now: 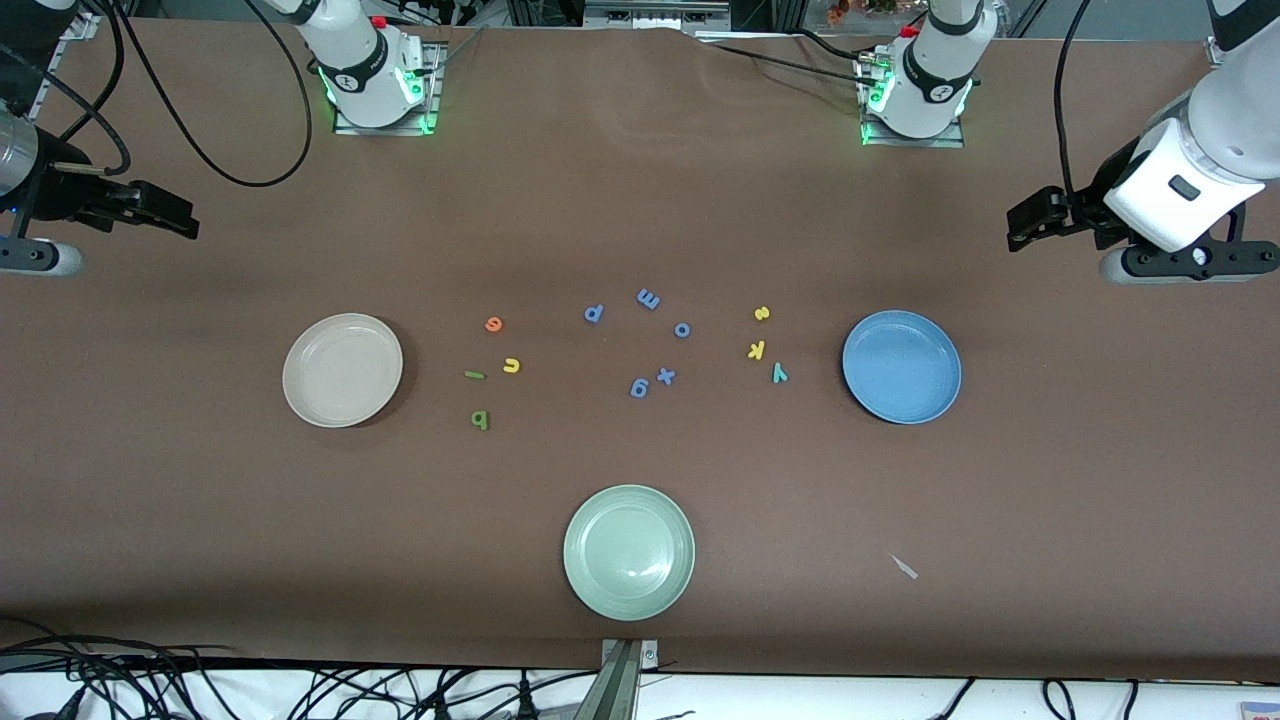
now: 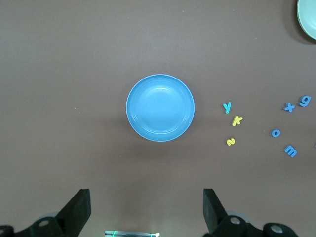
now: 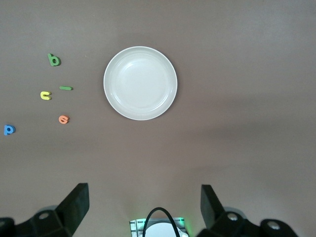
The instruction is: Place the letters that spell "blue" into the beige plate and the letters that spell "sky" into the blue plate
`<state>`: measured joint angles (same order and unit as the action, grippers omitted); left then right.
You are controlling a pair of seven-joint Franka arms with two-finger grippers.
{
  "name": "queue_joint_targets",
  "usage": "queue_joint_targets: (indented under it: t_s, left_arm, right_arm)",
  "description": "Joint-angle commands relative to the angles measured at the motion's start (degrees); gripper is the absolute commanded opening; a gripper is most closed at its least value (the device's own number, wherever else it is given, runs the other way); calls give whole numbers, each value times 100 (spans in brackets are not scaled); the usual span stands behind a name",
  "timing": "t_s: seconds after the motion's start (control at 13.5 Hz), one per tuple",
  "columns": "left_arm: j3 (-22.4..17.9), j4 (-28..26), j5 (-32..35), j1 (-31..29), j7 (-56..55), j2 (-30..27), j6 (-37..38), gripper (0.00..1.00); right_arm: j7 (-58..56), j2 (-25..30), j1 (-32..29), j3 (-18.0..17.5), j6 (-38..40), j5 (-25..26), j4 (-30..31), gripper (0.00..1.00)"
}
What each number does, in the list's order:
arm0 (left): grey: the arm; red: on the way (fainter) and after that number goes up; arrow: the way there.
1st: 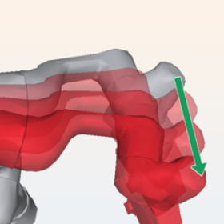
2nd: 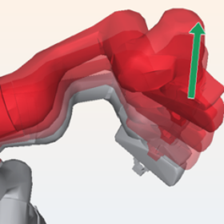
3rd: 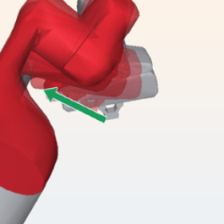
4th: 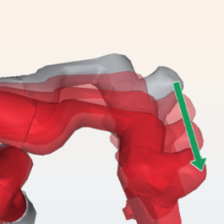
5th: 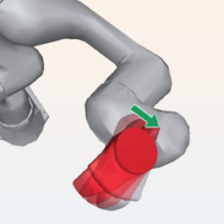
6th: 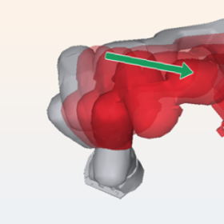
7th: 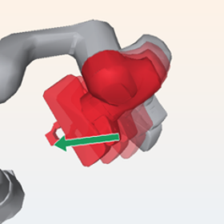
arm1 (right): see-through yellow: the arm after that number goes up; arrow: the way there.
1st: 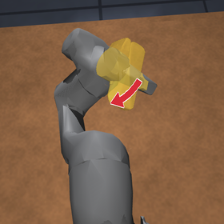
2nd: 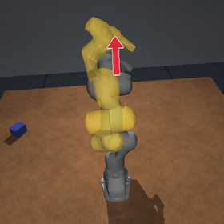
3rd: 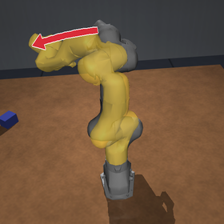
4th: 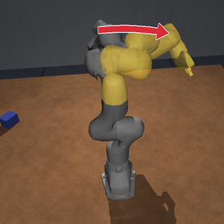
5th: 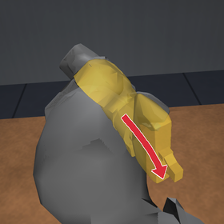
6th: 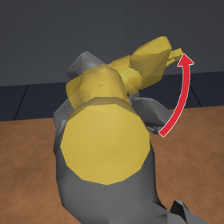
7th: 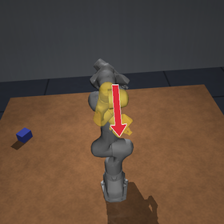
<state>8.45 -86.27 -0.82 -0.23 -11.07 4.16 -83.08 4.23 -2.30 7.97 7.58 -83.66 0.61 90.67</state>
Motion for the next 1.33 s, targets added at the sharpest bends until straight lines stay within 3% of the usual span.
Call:
queue_joint_targets:
  t_s: [0.0,0.44,0.81,1.26]
  left_arm:
    - [7,163,64,40,35,50,117,100]
    - [78,198,38,137,78,251,56,100]
    - [148,216,-24,434,-332,1173,-84,100]
    - [148,207,55,1462,-2334,2588,-2025,100]
  right_arm:
    - [-27,63,21,25,87,62,-14,100]
    - [-36,54,21,33,61,71,-23,100]
    - [-36,45,12,33,43,71,-23,100]
    - [-45,36,12,51,43,80,-23,100]
